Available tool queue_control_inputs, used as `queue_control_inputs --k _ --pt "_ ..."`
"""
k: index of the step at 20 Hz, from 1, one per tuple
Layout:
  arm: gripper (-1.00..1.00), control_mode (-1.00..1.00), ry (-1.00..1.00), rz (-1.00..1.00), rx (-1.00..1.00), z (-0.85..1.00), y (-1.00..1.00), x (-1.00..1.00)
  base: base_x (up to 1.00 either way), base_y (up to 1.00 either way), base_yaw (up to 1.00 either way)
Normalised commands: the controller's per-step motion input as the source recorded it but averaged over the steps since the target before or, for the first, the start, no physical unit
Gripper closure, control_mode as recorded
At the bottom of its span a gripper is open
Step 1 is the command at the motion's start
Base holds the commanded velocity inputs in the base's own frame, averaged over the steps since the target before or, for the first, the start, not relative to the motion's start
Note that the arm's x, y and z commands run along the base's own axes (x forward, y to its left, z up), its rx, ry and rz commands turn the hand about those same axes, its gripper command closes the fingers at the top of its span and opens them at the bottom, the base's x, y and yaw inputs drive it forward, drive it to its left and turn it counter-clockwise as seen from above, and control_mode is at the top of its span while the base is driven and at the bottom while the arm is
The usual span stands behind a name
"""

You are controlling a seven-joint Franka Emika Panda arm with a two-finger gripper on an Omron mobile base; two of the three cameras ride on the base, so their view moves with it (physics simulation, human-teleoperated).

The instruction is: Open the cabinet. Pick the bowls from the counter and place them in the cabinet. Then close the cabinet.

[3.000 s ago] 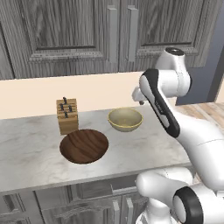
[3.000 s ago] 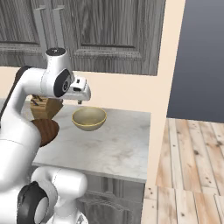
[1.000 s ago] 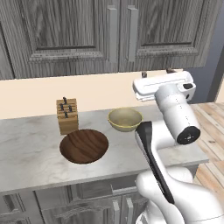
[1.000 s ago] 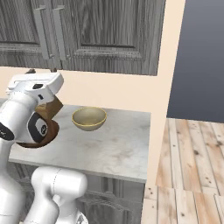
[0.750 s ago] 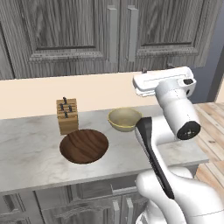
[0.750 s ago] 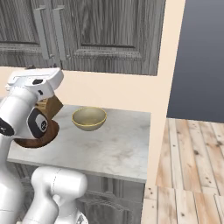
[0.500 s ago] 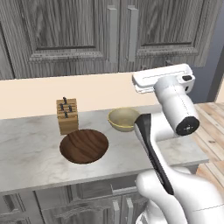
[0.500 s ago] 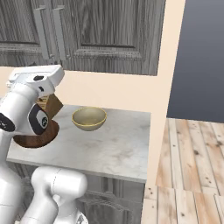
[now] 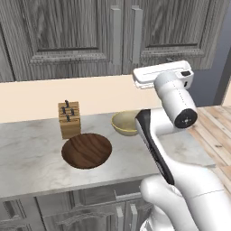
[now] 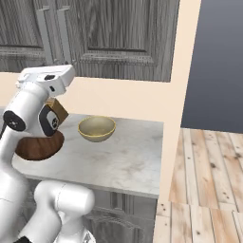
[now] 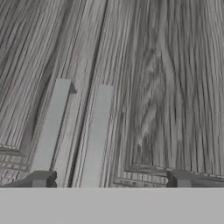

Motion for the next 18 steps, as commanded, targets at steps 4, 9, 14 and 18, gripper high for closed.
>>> queue_control_inputs --k 4,9,14,18 --pt "-1.00 -1.00 0.01 0.00 0.00 0.00 0.00 0.38 0.00 0.00 0.00" --pt "-1.00 -1.00 0.00 0.00 0.00 0.00 0.01 0.37 0.00 0.00 0.00" --pt "-1.00 -1.00 0.00 0.00 0.00 0.00 0.08 0.38 0.00 0.00 0.00" --pt "-1.00 -1.00 0.00 0.00 0.00 0.00 0.12 0.39 0.00 0.00 0.00"
